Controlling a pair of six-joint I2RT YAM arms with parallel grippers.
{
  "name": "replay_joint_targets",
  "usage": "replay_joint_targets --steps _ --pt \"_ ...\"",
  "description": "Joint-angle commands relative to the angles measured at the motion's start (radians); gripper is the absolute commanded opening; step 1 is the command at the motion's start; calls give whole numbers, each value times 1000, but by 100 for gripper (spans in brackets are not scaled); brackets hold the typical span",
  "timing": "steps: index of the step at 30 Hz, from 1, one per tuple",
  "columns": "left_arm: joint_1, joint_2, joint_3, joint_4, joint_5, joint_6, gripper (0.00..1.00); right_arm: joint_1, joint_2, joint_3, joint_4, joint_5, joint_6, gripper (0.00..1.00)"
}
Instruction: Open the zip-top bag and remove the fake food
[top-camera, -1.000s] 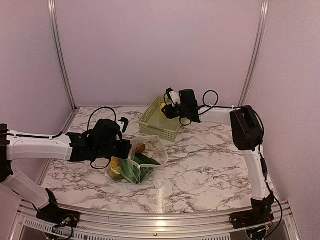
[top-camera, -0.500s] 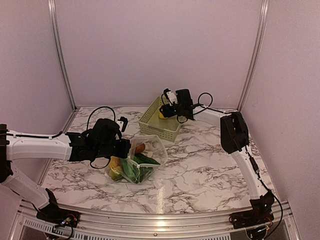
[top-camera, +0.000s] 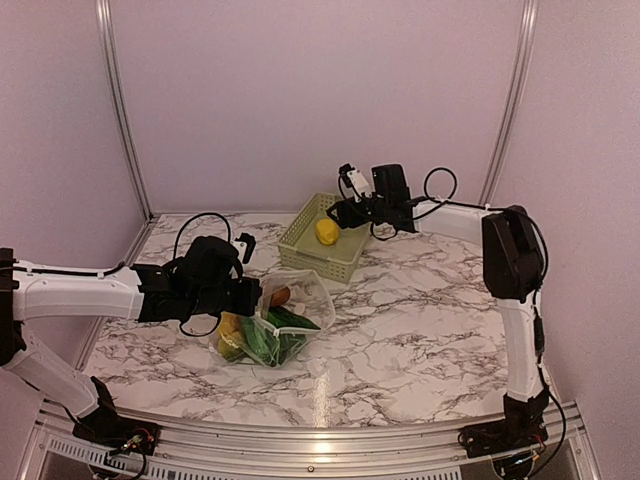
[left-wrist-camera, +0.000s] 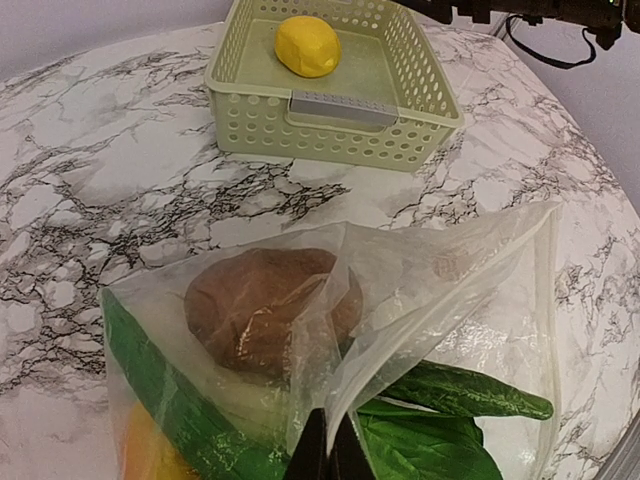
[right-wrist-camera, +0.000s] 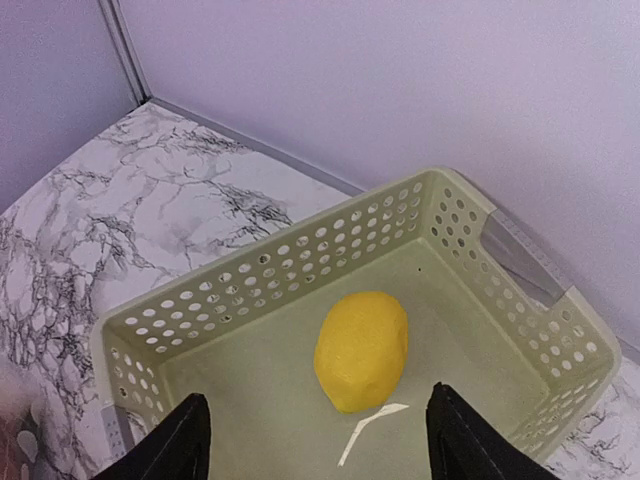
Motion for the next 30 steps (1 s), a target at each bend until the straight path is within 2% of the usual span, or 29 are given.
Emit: replay_joint_targets --steps 1,7,14,24,30 --pt "8 5 -8 2 11 -1 0 20 -232 -208 146 -84 11 70" --pt "6 9 -16 37 34 -9 0 127 -499 -512 161 -103 -33 66" --pt "5 16 -46 78 87 7 0 274 -701 -739 167 -122 -38 59" --pt "-6 0 -95 139 143 -9 0 431 -620 -813 149 -54 -59 48" --pt "-7 -24 -80 139 128 -27 0 495 -540 -855 272 36 -49 38"
